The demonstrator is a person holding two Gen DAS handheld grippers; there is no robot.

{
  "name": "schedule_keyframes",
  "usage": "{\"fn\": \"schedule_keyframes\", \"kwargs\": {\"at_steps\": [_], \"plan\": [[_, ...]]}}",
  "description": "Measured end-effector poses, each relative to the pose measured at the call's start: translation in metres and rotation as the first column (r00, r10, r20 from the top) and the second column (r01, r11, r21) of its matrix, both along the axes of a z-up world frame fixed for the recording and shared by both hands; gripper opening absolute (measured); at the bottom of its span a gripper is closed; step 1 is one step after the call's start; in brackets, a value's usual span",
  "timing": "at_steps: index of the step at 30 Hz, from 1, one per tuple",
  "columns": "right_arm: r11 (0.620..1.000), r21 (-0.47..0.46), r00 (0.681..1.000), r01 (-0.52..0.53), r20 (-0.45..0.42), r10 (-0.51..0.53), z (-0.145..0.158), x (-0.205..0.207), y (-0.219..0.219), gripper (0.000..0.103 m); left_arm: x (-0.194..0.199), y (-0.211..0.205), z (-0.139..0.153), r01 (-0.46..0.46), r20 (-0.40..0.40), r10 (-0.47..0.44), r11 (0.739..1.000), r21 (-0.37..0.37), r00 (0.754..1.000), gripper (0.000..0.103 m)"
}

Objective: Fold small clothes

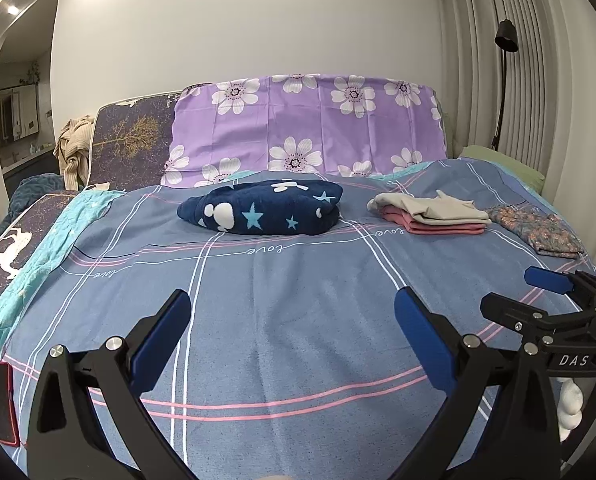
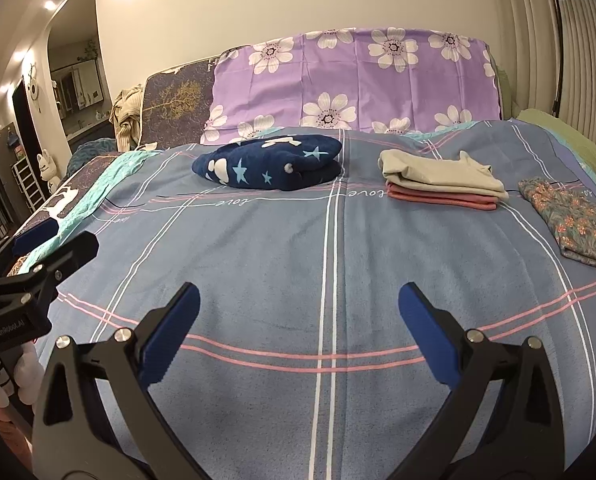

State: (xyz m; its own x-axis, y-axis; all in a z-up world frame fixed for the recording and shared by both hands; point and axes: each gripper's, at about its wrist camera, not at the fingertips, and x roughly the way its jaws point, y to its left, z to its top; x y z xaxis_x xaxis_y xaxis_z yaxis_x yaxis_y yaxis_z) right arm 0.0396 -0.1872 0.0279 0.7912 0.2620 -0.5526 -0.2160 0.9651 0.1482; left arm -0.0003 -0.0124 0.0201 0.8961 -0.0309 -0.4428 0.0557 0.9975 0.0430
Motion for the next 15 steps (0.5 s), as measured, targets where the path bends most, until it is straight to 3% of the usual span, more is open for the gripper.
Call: {"fn": "schedule_keyframes", "kwargs": {"at_steps": [15], "plan": [[1.0,0.01,1.0,0.011,-0.008,-0.011,0.0028,0.007,-0.0015,0.101,0.0042,0.0092,-0.0023,-0.032,-0.015,0.031,0.999,-0.01,0.999,0.102]]}}
